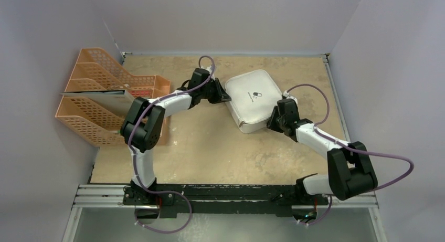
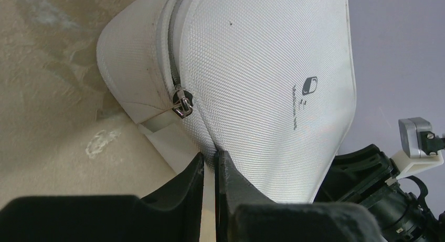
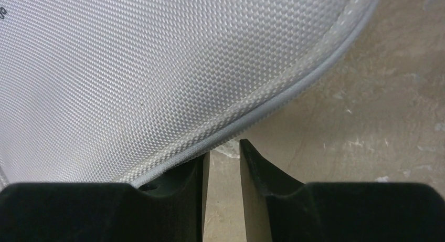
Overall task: Organize the medicine kit
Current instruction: Adjust the medicine box at the center of the board.
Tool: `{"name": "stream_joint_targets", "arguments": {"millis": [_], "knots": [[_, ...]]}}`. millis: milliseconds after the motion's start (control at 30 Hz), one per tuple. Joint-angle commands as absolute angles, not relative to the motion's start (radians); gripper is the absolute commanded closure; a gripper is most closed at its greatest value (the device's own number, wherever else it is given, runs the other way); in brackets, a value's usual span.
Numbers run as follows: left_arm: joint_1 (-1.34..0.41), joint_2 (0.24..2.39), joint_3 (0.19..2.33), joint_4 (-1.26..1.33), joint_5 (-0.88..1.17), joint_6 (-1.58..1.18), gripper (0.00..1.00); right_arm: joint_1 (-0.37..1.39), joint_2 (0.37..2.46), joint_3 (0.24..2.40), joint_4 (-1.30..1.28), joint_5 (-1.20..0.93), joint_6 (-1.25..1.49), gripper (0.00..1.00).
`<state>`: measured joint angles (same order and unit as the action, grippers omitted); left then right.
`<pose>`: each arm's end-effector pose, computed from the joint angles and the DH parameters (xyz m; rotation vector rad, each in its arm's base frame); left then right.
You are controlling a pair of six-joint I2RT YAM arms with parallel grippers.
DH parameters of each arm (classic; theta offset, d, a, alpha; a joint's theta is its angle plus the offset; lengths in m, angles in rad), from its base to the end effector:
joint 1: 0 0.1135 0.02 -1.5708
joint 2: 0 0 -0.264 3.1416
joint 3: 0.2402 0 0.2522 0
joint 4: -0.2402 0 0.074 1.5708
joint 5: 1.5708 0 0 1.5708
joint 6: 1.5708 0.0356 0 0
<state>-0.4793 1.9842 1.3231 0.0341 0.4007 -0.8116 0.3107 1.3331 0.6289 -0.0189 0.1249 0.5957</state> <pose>0.3864 -0.2165 0.1896 -0.1502 2.3856 -1.1156 0.2540 0.0769 0.1849 0.3922 2.2753 0.3262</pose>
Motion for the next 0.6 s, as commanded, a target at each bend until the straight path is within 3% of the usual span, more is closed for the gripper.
{"name": "stream_joint_targets", "arguments": {"millis": [0,367,567], "knots": [[-0.498,1.937,1.228,-0.015,0.407,-0.831,0.91,0.311,1.369,0.713,0.106,0.002,0.511,0.69],[-0.538,1.83,1.11,-0.015,0.338,-0.839,0.86,0.311,1.493,0.799,0.182,-0.146,0.469,0.68],[-0.543,1.791,1.081,-0.015,0.312,-0.843,0.83,0.311,1.442,0.822,0.053,-0.108,0.475,0.66]]}}
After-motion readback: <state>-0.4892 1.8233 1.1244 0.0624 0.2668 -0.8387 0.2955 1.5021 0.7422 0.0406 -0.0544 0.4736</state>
